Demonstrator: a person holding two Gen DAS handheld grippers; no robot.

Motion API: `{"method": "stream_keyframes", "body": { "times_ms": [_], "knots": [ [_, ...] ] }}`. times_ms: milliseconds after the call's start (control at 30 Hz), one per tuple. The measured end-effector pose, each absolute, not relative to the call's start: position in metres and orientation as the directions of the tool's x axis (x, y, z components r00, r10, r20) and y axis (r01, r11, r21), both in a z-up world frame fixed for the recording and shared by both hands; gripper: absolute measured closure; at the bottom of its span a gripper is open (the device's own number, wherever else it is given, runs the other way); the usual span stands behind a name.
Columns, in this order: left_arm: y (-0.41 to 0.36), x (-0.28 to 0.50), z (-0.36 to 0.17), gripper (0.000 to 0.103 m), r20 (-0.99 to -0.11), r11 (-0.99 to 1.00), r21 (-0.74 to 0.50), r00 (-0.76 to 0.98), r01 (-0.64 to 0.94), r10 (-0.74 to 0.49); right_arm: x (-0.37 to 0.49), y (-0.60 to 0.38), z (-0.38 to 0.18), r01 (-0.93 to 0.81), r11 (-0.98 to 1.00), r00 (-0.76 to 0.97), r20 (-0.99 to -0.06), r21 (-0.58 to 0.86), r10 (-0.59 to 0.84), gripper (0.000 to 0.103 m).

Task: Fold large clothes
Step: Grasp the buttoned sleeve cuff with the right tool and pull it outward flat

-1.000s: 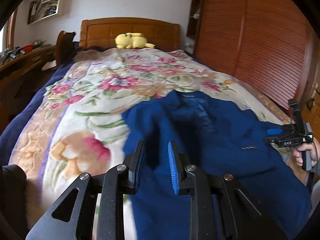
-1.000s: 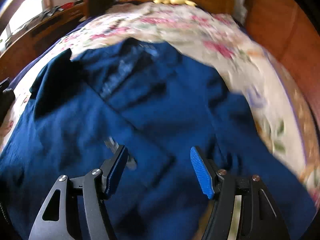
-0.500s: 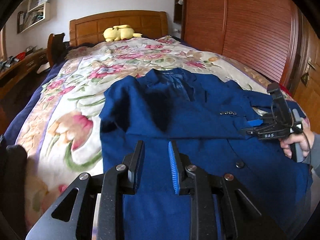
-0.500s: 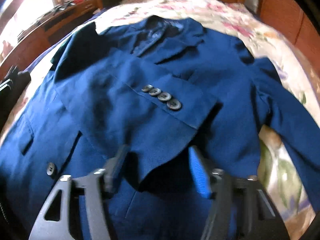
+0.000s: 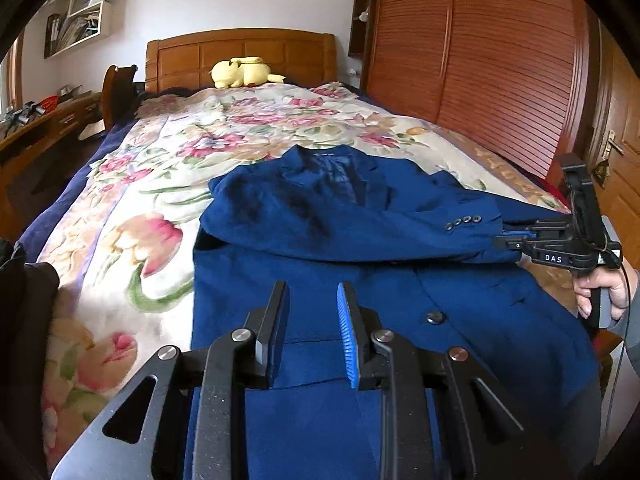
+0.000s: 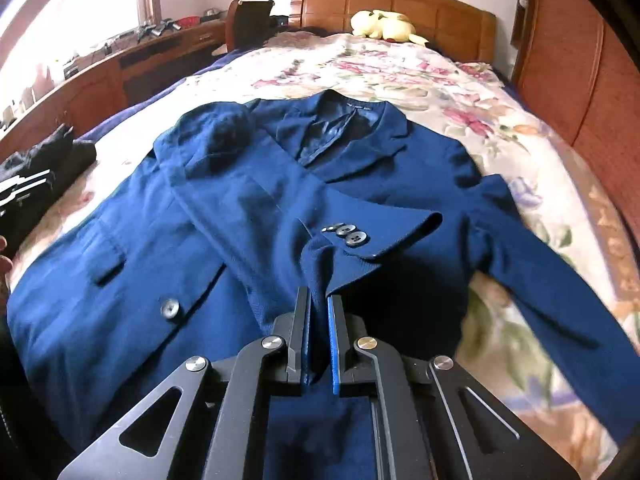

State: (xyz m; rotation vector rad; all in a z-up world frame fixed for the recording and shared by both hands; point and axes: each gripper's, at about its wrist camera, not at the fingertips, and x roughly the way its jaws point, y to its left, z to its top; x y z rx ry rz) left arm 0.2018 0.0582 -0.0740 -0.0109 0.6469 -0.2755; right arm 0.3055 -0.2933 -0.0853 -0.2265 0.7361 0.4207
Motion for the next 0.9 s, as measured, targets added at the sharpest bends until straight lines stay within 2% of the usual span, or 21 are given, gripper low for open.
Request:
{"method": "stream_keyframes", "body": {
  "times_ms": [33,100,167,267,367,600,900],
  "knots": [
    [0.057,0.201,-0.074,0.078,-0.593,0.964,-0.099,0.763,0.248,-0.258,0.305,-0.295,-0.086,-0.442,0.896,0.653,-0.7,-0.042,0.289,0.096],
    [0.056,0.2,-0.077,0.078,-0.592,0.962,-0.125,0.76,0.243,-0.269,0.303,-0.296,-0.088,-0.452,0.892,0.621,-0.725,-0.019,0.299,0.089],
    [0.054,0.2,-0.077,0.078,-0.59,0.959,-0.142,0.758,0.243,-0.28,0.298,-0.298,-0.088,-0.438,0.898,0.624,-0.73,-0.032,0.279,0.068],
    [0.046,0.197,-0.075,0.078,-0.578,0.951,-0.16,0.755,0.265,-0.308,0.29,-0.308,-0.086,-0.44,0.898,0.632,-0.713,-0.009,0.303,0.055],
    [0.033,0.199,-0.072,0.077,-0.572,0.948,-0.149,0.758,0.28,-0.313,0.281,-0.322,-0.085,-0.405,0.914,0.662,-0.695,-0.017,0.28,0.047],
    [0.012,0.203,-0.075,0.077,-0.573,0.949,-0.138,0.759,0.283,-0.31,0.258,-0.368,-0.079,-0.308,0.947,0.711,-0.683,-0.091,0.166,0.047],
    [-0.019,0.214,-0.089,0.078,-0.607,0.945,-0.114,0.731,0.308,-0.311,0.245,-0.463,-0.058,-0.074,0.99,0.746,-0.665,-0.116,-0.022,0.047]
  ]
}}
